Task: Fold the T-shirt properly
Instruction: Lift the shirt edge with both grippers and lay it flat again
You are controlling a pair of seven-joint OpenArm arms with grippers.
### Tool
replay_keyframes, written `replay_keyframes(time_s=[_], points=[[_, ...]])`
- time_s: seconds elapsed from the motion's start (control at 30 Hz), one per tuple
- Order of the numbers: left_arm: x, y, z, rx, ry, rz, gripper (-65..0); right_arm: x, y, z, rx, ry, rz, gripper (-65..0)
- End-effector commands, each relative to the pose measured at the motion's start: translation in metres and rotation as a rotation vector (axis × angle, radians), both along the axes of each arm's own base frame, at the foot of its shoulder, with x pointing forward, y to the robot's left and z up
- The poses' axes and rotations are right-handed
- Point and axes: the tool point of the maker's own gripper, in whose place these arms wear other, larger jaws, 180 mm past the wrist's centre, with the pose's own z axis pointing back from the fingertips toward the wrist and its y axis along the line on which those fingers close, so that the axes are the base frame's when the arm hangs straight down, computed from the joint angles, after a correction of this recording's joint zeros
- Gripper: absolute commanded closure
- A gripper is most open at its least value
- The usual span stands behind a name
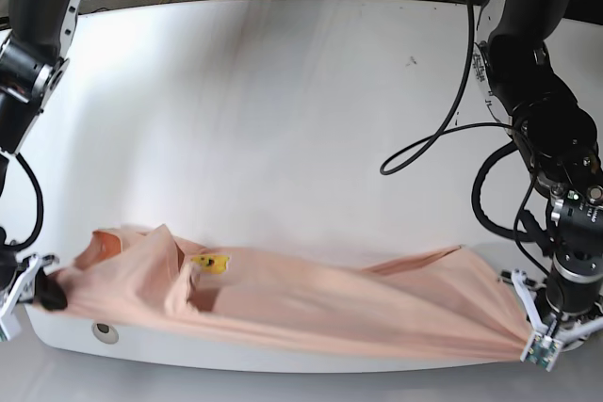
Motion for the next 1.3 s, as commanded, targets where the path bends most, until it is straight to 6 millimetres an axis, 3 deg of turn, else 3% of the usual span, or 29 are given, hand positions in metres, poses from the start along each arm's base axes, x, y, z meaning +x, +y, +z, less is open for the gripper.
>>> replay_keyframes(time_s=[0.0,0.23,0.37,0.6,0.83,1.0,1.13,1.27], points=[[-0.007,0.004,-0.022,0.053,0.068,0.019,0.0,-0.016,-0.013,0.002,-0.026,-0.039,-0.037,0.0],[-0.034,0.002,-0.111,0.006,0.277,0.021,0.0,-0.067,-0.003,-0.062,-0.008,0.045,-0.063,0.0],[-0.06,0.002,-0.161,0.001,0.407,0.02,0.0,-0.097,0.007,-0.096,0.001,0.109,-0.066,0.0],[-0.112,0.007,-0.229,-0.006,0.603,0.036,0.0,-0.147,0.029,-0.136,0.024,0.189,-0.072,0.0],[-0.169,0.024,-0.274,-0.021,0.757,0.089,0.0,-0.2,0.035,-0.178,0.07,0.318,-0.118,0.0],[-0.219,0.055,-0.295,-0.049,0.831,0.178,0.0,-0.237,0.044,-0.205,0.111,0.414,-0.141,0.0],[-0.238,0.06,-0.303,-0.059,0.841,0.174,0.0,-0.261,0.053,-0.221,0.137,0.477,-0.149,0.0],[-0.244,0.066,-0.303,-0.062,0.841,0.192,0.0,-0.274,0.064,-0.225,0.15,0.495,-0.146,0.0]])
